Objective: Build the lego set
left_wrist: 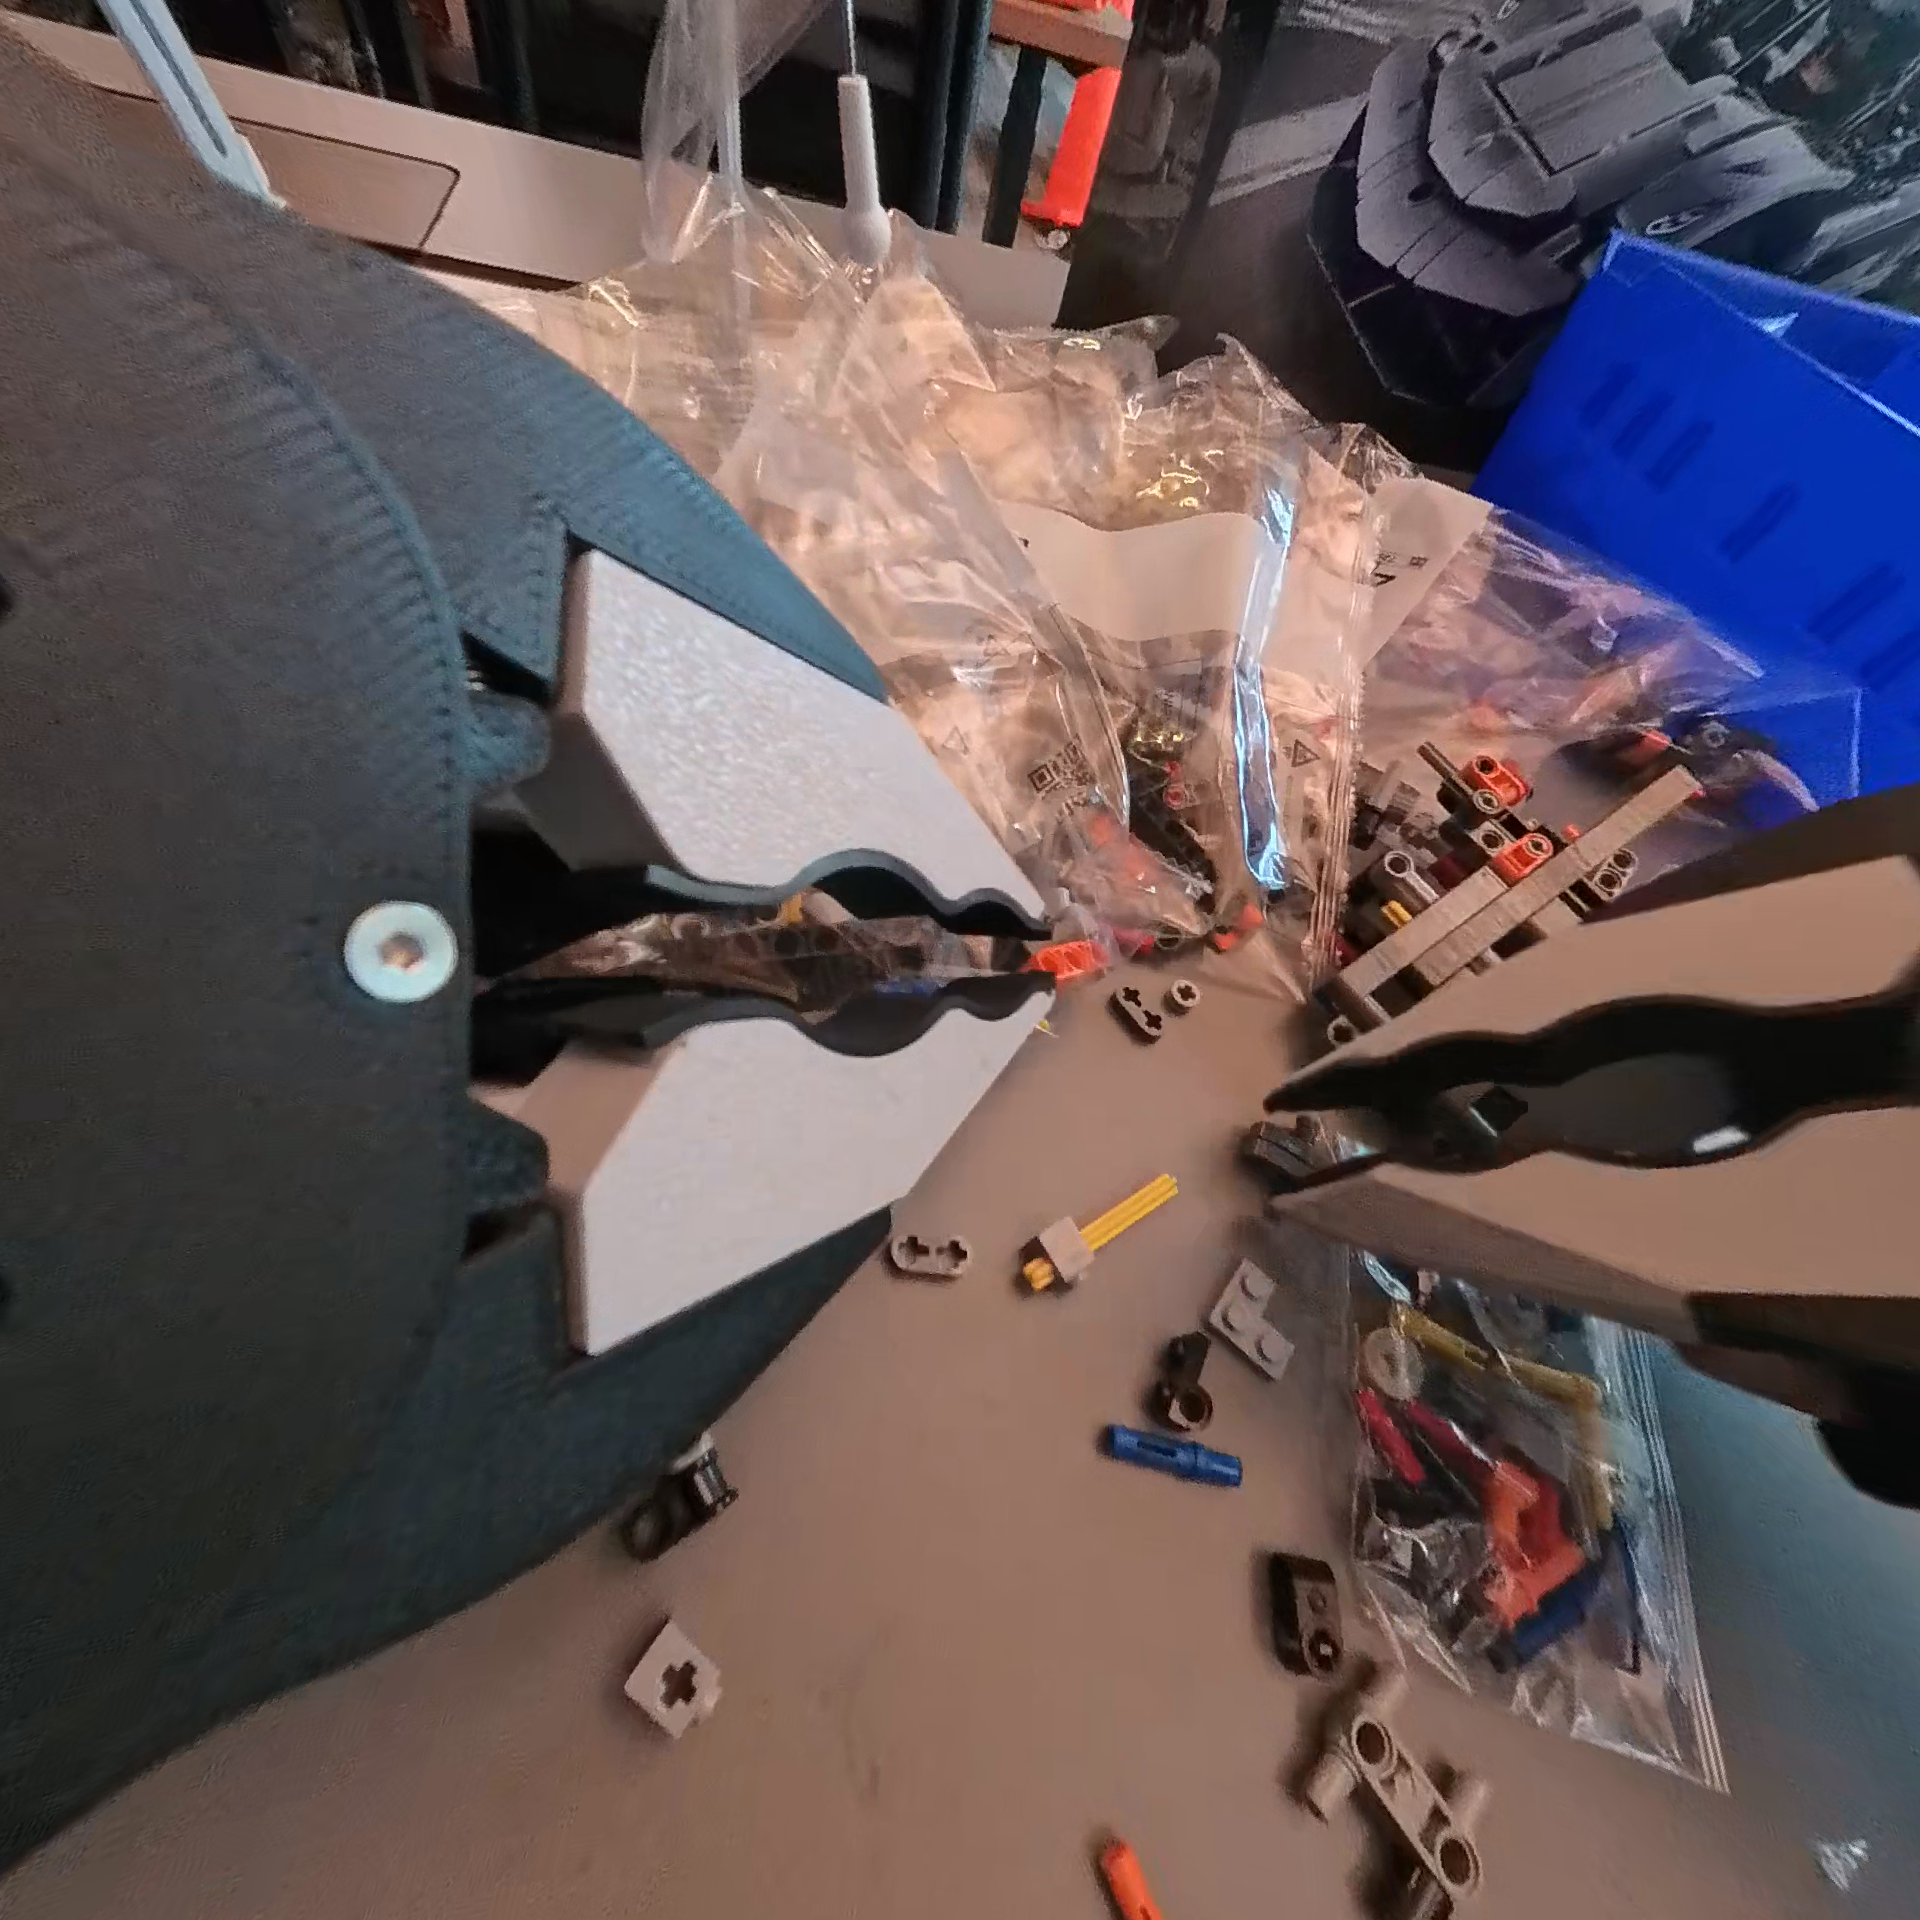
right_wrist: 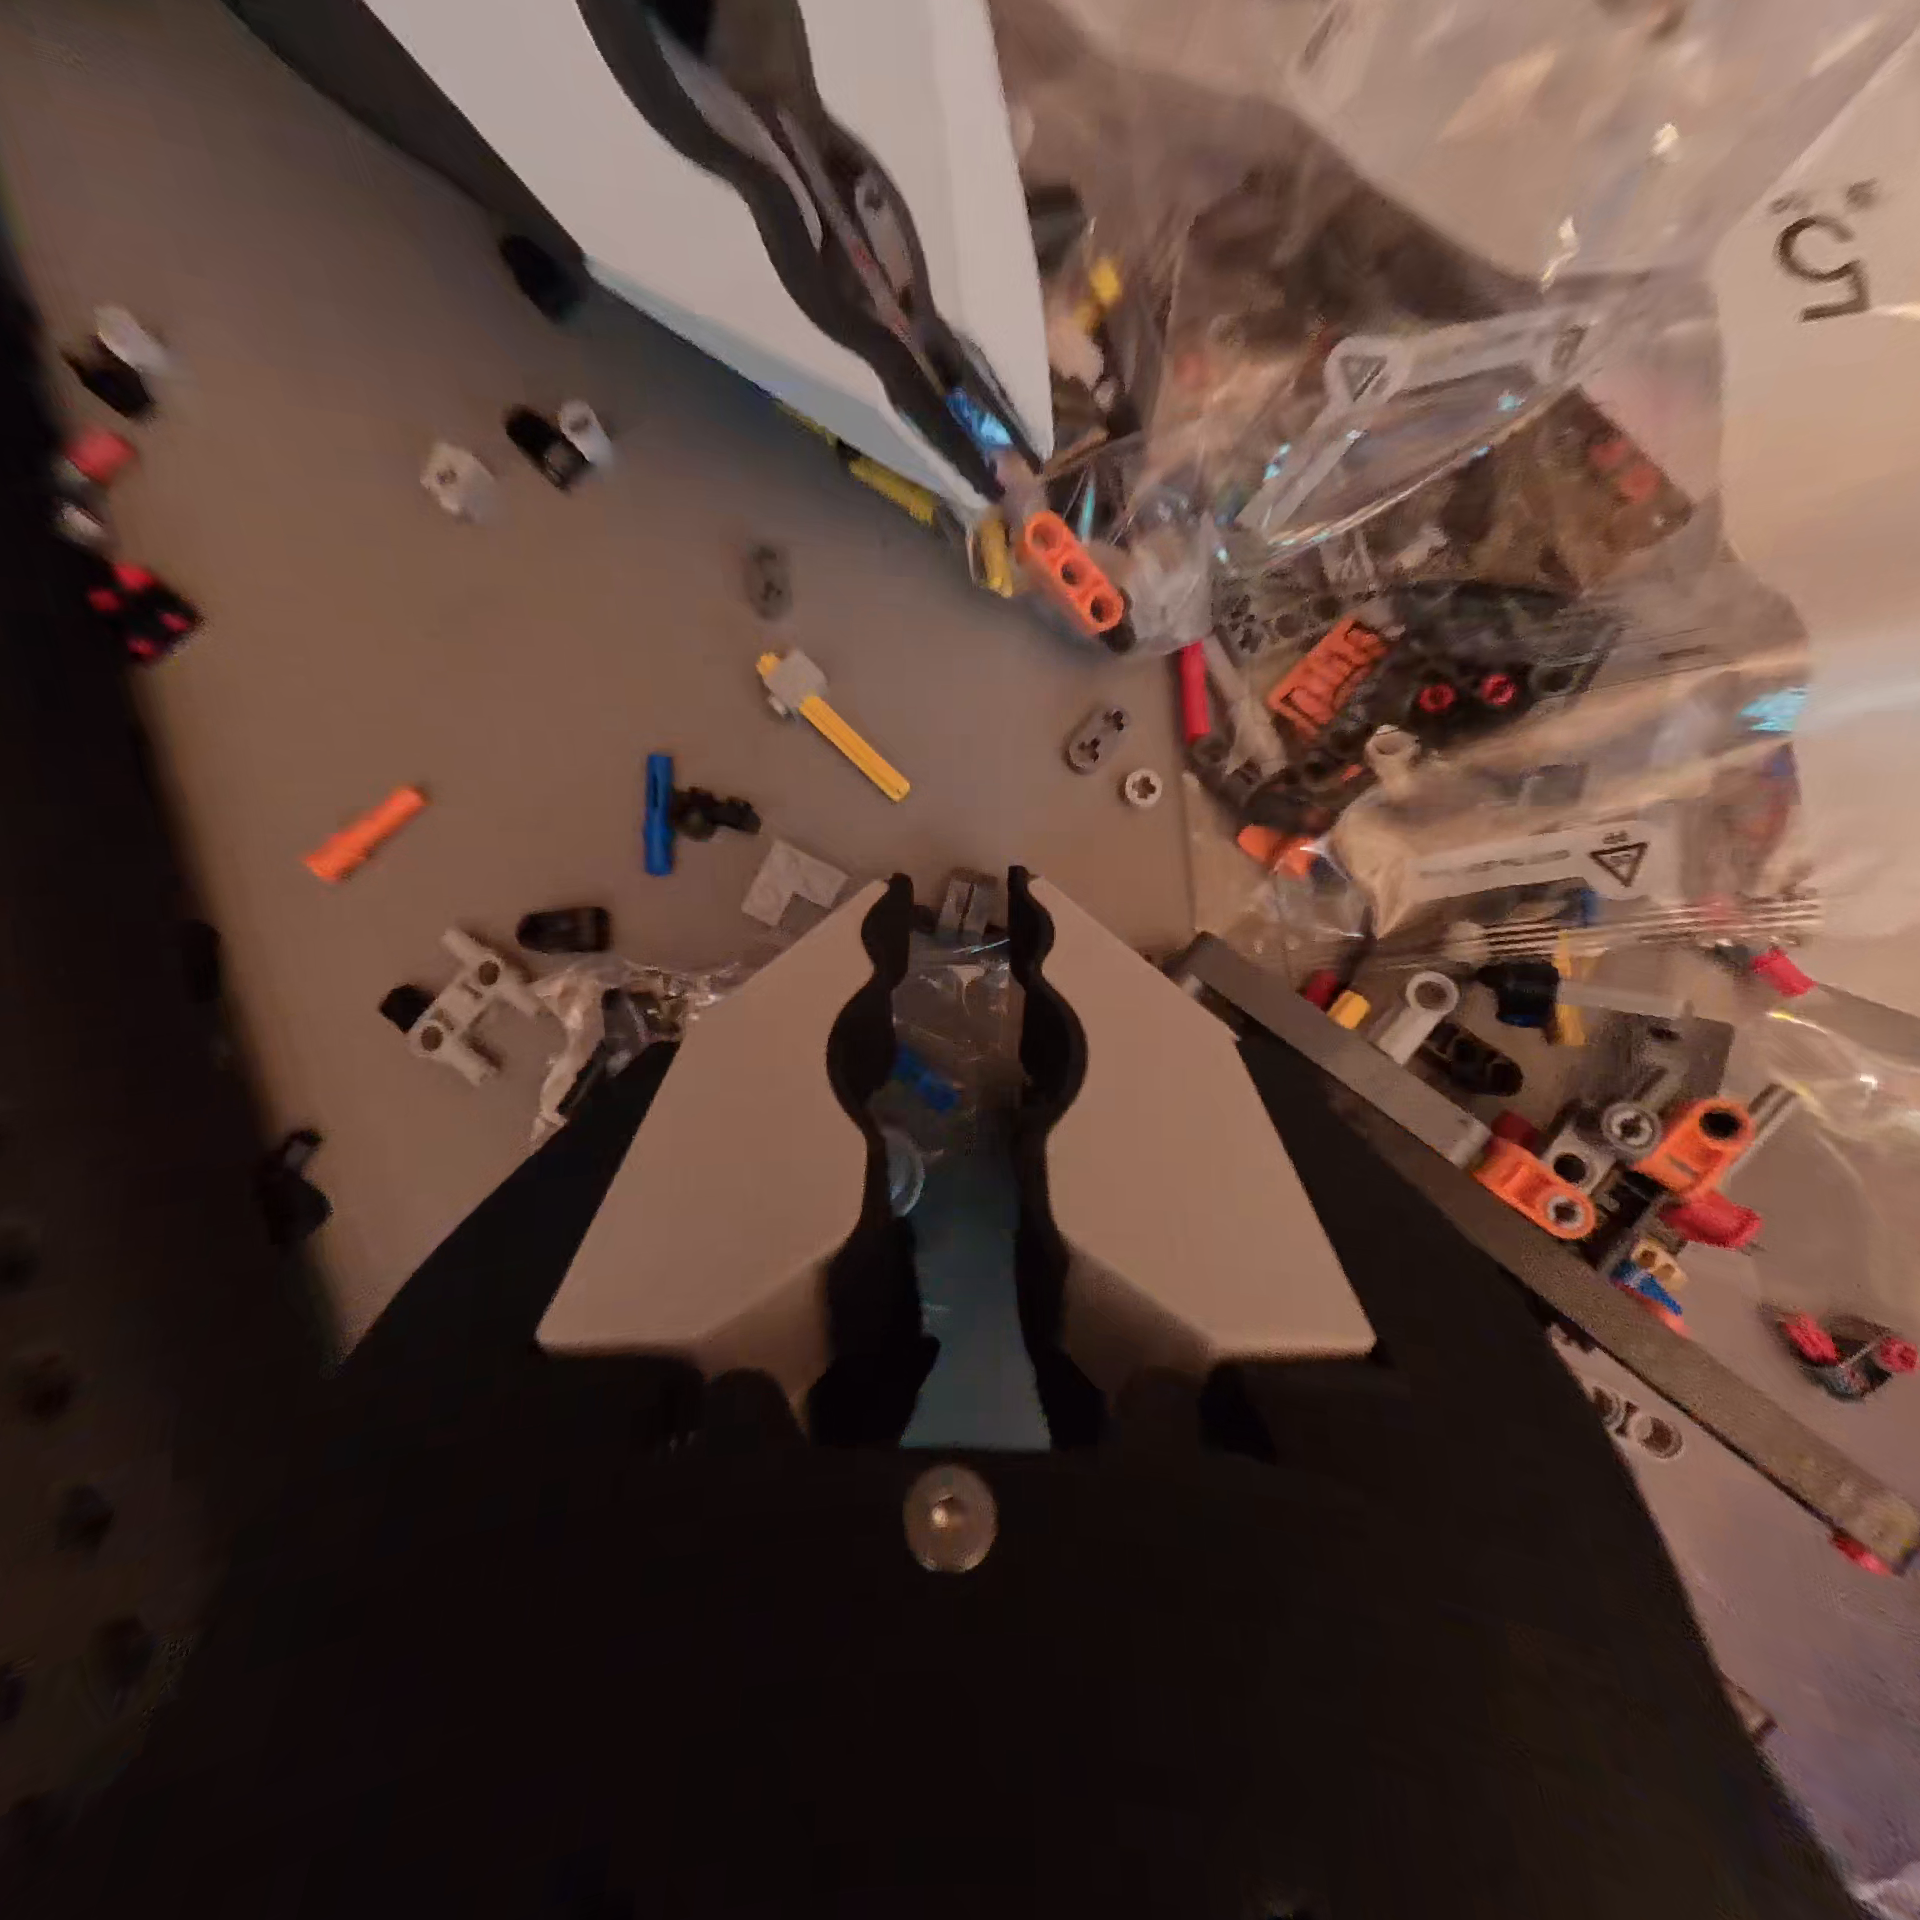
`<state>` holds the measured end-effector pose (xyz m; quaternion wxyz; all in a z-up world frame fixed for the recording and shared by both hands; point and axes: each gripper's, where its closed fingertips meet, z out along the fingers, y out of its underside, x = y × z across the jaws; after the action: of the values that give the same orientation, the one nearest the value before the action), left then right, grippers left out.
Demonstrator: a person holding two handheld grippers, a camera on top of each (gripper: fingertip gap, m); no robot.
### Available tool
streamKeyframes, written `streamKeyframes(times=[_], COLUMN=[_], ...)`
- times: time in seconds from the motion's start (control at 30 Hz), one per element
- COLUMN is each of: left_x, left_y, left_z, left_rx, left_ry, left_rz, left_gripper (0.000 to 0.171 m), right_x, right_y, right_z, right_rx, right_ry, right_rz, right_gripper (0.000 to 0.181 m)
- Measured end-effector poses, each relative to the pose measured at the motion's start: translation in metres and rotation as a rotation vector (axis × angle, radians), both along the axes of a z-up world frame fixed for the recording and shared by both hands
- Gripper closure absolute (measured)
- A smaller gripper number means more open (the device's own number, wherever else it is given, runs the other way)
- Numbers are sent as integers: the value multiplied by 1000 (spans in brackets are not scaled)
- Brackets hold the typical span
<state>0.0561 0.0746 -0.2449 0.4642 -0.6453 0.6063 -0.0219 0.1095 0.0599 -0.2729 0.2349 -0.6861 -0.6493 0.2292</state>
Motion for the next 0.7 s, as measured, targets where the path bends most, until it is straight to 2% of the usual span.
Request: streamKeyframes(times=[0.1,0.13,0.17,0.23,0.4,0.5,0.6,0.7], left_x=[2,3,3,5,13,14,12,11], left_y=[-1,-2,-2,-3,-8,-9,-8,-8], left_z=[0,0,-1,-3,-5,-7,-8,-8], left_rx=[3,4,-1,-7,-16,-19,-26,-24], left_ry=[5,6,6,10,3,12,13,16], left_rz=[-6,-8,-10,-16,-46,-54,-44,-43], left_gripper=[166,167,166,165,161,160,160,160], right_x=[-6,-7,-7,-8,-20,-14,0,9], right_y=[-2,-3,-1,-1,-7,0,1,3], right_z=[-5,-6,-6,-5,19,29,10,-3], right_rx=[14,13,26,22,-78,-72,-56,-14], right_ry=[-32,-31,-33,-27,132,177,55,-42], right_rz=[10,15,10,14,8,-27,-38,-42], right_gripper=[167,178,181,181,181,181,159,149])
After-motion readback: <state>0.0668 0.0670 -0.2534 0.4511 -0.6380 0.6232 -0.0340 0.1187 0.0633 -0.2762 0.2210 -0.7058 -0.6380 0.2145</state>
